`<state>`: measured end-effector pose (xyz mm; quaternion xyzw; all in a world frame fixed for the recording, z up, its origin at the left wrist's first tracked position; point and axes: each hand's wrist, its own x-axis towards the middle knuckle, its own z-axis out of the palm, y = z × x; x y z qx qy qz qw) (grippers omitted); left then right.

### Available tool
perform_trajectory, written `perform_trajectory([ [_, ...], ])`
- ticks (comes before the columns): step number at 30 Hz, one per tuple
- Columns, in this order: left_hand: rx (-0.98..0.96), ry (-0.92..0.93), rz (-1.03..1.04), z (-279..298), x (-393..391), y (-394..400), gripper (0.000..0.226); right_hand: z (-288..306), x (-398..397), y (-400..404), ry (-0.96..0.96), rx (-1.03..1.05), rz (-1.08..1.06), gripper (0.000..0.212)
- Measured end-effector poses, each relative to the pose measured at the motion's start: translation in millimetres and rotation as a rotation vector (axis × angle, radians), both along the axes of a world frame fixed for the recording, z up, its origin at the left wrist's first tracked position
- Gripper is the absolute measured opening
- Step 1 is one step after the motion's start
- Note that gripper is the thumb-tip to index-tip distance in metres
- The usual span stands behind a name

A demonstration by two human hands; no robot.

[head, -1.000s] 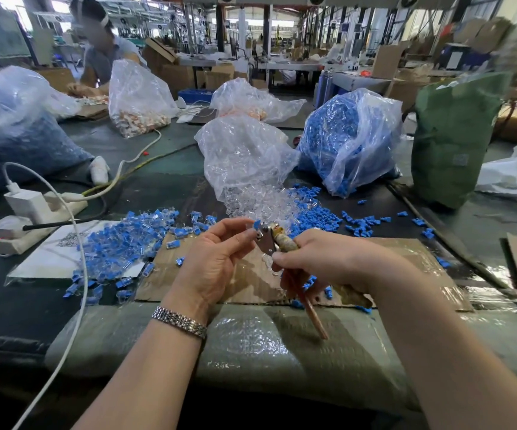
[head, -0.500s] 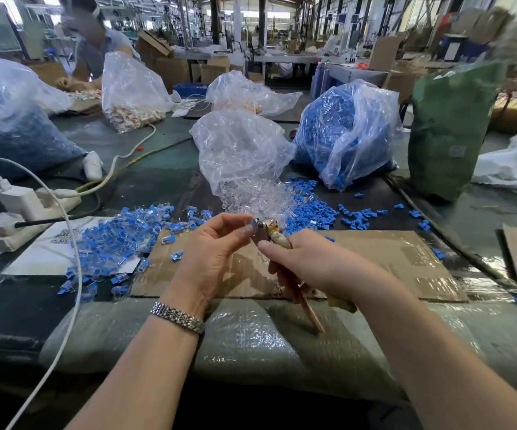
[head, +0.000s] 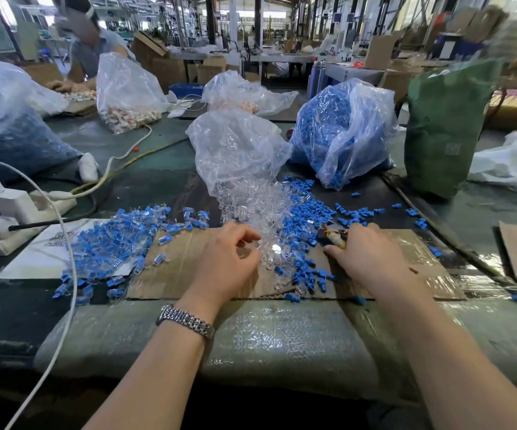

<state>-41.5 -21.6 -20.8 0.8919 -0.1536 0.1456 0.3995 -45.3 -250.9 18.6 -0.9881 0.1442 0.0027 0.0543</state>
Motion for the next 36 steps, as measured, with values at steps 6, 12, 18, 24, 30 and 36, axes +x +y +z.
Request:
perform_trajectory([
  [6, 0.16, 0.008, 0.027, -6.9, 4.5, -1.4, 0.011, -3.4, -0.3, 3.0, 0.003, -0.024, 0.005, 0.061],
  [12, 0.132, 0.006, 0.068, -2.9, 0.3, -4.4, 0.011, 8.1, -11.5, -1.2, -0.093, 0.067, 0.103, 0.051],
  [18, -0.121, 0.081, 0.1, 3.3, -1.7, 0.3, 0.014, 17.4, -21.0, 12.8, 0.102, 0.152, 0.334, 0.012],
  [24, -0.664, 0.411, -0.036, 10.5, -8.1, 8.8, 0.016, 9.7, -16.0, 18.0, -0.058, 0.145, 0.349, 0.006],
  [30, -1.067, 0.589, -0.293, 13.3, -4.8, 12.6, 0.029, 24.8, -14.9, 31.1, -0.358, 0.812, 0.472, 0.01],
  [36, -1.042, 0.595, -0.346, 15.5, -7.5, 10.7, 0.026, 28.2, -12.5, 48.6, -0.462, 0.745, 0.63, 0.017],
])
